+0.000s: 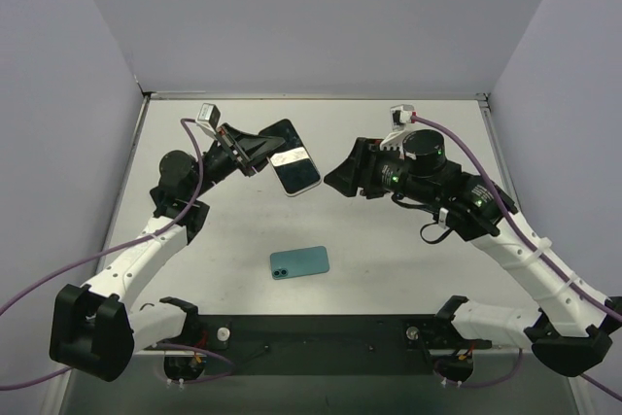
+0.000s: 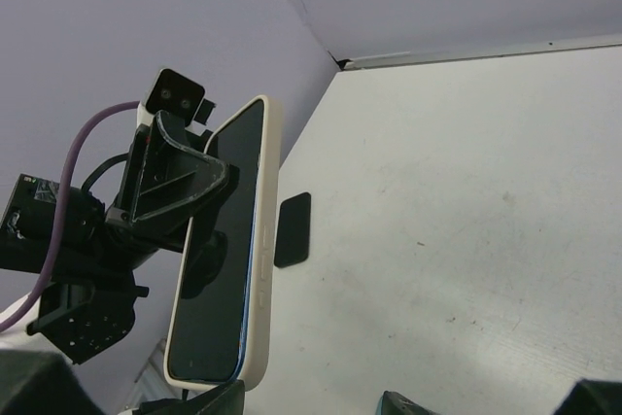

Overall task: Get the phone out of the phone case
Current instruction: Remove the phone case from the phone.

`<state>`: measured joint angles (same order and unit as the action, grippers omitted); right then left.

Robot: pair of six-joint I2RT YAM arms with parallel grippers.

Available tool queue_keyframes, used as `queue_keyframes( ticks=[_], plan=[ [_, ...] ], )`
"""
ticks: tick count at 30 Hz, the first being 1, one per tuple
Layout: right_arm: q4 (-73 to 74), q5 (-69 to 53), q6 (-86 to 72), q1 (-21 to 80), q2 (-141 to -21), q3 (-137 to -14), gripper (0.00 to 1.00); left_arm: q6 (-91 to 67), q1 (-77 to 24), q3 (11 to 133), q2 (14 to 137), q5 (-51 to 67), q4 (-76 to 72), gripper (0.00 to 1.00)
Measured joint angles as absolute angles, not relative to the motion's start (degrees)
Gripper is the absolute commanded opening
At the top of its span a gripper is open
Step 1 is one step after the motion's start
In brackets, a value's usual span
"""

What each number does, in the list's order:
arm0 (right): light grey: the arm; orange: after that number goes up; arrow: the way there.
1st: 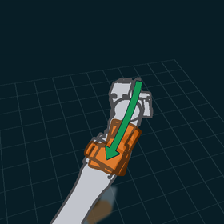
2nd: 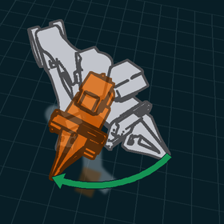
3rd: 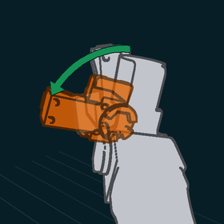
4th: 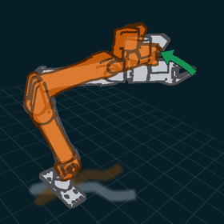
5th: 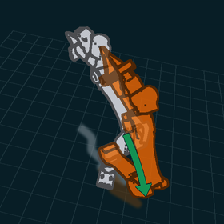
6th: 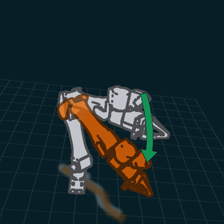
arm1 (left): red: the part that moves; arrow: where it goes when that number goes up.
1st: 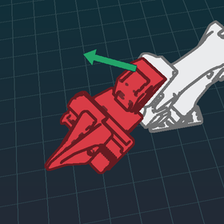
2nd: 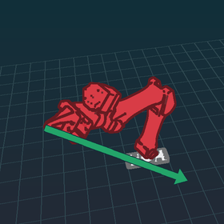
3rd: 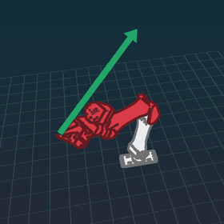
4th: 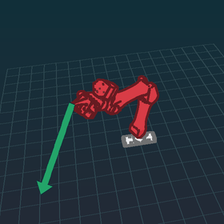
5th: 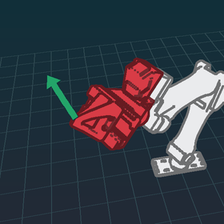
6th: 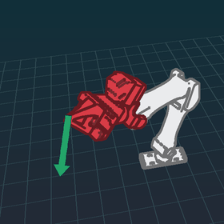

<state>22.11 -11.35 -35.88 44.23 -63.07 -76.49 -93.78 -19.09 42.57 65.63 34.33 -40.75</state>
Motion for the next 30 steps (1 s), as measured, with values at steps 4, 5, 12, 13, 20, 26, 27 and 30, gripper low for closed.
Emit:
queue_keyframes(
  ticks=[4,5,12,13,20,26,27,30],
  plan=[
    [21.61,-11.66,-35.88,44.73,-63.53,-76.49,0.52,-93.78,-19.14,42.57,65.63,34.33,-40.75,0.00],
    [21.58,-11.77,-35.88,44.73,-63.55,-76.49,0.52,-93.78,-19.14,42.57,65.63,34.33,-40.73,0.00],
    [21.10,-11.79,-35.90,44.73,-63.81,-76.49,0.52,-93.78,-19.16,42.57,65.63,34.33,-40.75,0.00],
    [21.02,-11.79,-35.88,44.73,-63.99,-76.49,0.52,-93.80,-19.16,42.57,65.63,34.33,-40.77,0.00],
    [20.43,-11.75,-35.92,44.73,-65.14,-76.49,0.51,-93.32,-19.07,42.57,65.63,33.91,-40.47,0.00],
    [20.38,-10.96,-35.99,44.73,-65.47,-76.49,0.51,-92.75,-19.03,42.57,65.63,33.41,-40.42,0.00],
    [20.38,-10.70,-36.03,44.75,-65.54,-76.49,0.51,-92.71,-19.03,42.57,65.63,33.30,-40.42,0.00],
    [20.43,-10.11,-36.14,44.73,-65.93,-76.49,0.51,-92.40,-18.98,42.57,65.63,32.95,-40.16,0.00]
  ],
)
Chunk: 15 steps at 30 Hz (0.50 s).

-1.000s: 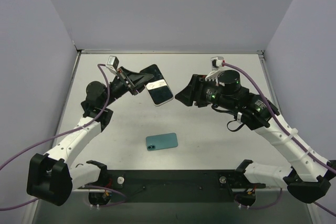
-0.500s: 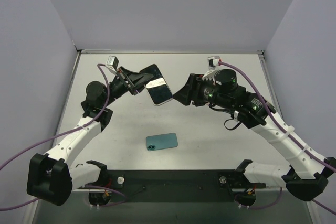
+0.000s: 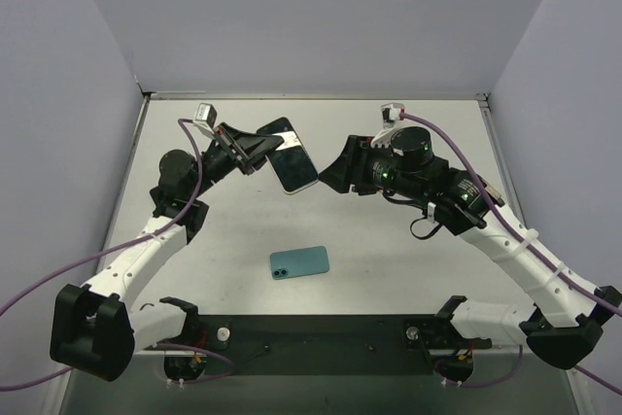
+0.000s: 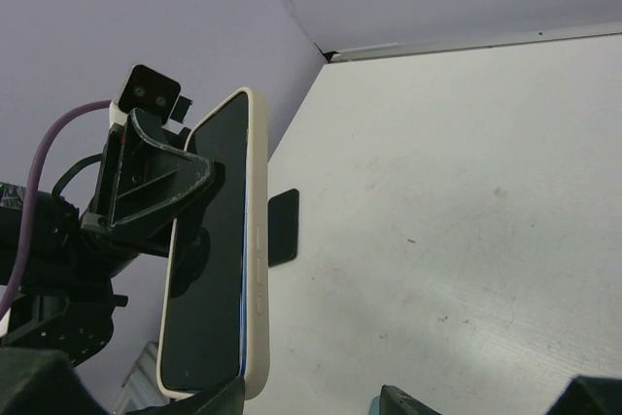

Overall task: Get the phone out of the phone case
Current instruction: Remove the phone case from the phone.

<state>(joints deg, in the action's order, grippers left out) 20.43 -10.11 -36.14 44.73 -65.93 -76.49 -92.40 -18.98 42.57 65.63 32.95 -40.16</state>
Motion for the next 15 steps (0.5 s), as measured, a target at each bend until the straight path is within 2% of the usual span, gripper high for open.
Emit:
queue_keyframes(
  ticks=[15],
  plan=[
    [20.43,-6.31,-36.58,44.80,-69.67,-76.38,0.50,-89.06,-18.17,42.57,65.58,30.22,-35.81,0.00]
  ],
)
